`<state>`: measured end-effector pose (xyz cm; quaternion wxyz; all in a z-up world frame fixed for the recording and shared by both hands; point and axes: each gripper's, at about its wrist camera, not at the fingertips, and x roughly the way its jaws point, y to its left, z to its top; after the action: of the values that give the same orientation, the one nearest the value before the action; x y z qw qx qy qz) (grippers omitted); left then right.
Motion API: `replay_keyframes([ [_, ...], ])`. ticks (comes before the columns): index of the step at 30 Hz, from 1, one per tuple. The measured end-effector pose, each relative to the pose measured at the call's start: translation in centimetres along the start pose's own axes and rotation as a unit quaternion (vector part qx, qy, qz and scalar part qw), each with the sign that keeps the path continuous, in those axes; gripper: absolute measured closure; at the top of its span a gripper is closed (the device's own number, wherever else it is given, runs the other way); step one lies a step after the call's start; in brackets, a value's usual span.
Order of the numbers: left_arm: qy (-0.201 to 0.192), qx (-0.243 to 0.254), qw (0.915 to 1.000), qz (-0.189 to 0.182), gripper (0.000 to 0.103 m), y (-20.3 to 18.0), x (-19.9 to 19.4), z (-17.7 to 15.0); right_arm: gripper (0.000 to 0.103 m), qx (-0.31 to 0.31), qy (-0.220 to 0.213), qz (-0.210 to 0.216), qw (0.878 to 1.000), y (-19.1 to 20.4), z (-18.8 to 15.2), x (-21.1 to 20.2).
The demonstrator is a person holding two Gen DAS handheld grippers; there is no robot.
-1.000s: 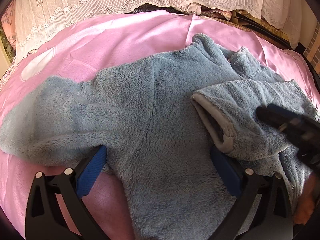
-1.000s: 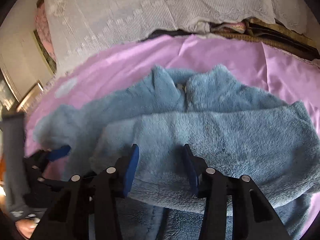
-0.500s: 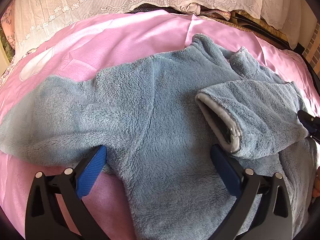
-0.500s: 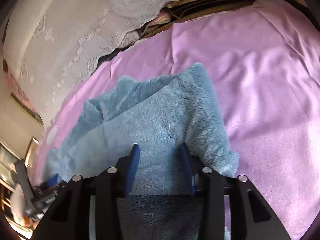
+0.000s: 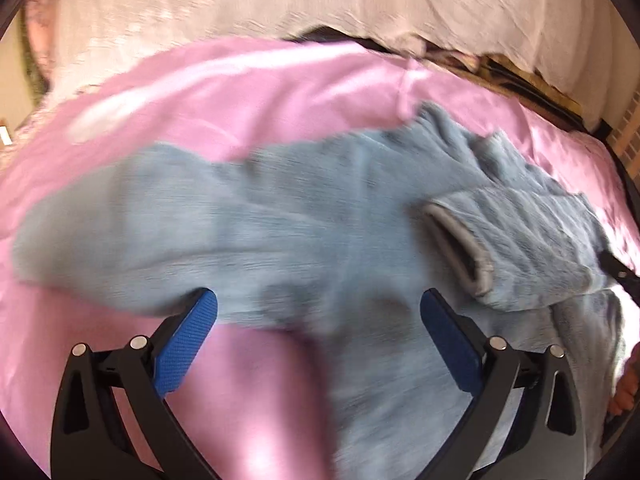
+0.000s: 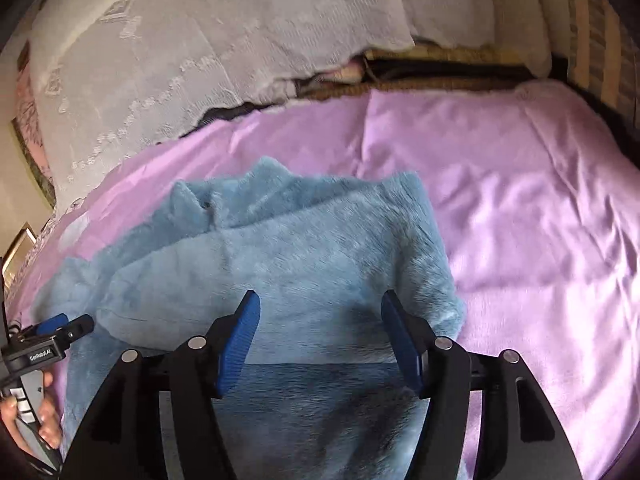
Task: Fold small clothes
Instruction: 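Open the right tool to release the sleeve and smooth the folded side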
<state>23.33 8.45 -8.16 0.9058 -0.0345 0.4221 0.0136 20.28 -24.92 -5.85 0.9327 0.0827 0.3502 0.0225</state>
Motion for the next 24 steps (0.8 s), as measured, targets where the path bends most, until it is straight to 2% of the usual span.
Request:
replay_keyframes([
  [3,-0.01,-0.02,0.9991,0.036,0.004,2.5,-1.0,-0.4,0.036,-0.026,-0.008,0.014,1.0,2.2,-0.2,-0.6],
  [5,-0.002,-0.055,0.9976,0.041,0.004,5.0,-1.2,-0.6,0.03,-0.042,-0.002,0.015,0.999,3.5,-0.3,-0.1],
  [6,0.005,-0.077,0.9964,0.035,0.004,6.1,-1.2,-0.7,0.03,-0.041,0.002,0.012,0.999,3.9,-0.2,0.2],
  [9,0.006,-0.148,0.9886,-0.025,0.004,9.3,-1.1,-0.9,0.03,-0.026,0.01,0.032,0.999,5.0,0.6,0.7],
  [11,-0.001,-0.16,0.9866,-0.031,0.004,9.6,-1.3,-0.7,0.03,-0.047,0.014,0.035,0.998,7.1,1.2,1.1],
  [14,0.007,-0.14,0.9901,-0.004,0.004,8.1,-1.2,-0.3,0.03,-0.114,0.027,0.012,0.993,10.7,1.2,2.8],
  [17,0.01,-0.102,0.9934,-0.051,0.004,4.9,-1.7,0.6,0.03,-0.142,0.079,0.011,0.987,12.5,-0.2,5.7],
  [21,0.019,-0.007,0.998,-0.06,0.004,-2.1,-1.2,2.6,0.03,-0.098,0.046,0.049,0.993,10.5,0.6,3.6],
  [24,0.029,0.007,0.9955,-0.089,0.004,-5.3,-0.1,4.0,0.03,-0.052,0.007,0.033,0.998,7.2,1.8,1.5],
])
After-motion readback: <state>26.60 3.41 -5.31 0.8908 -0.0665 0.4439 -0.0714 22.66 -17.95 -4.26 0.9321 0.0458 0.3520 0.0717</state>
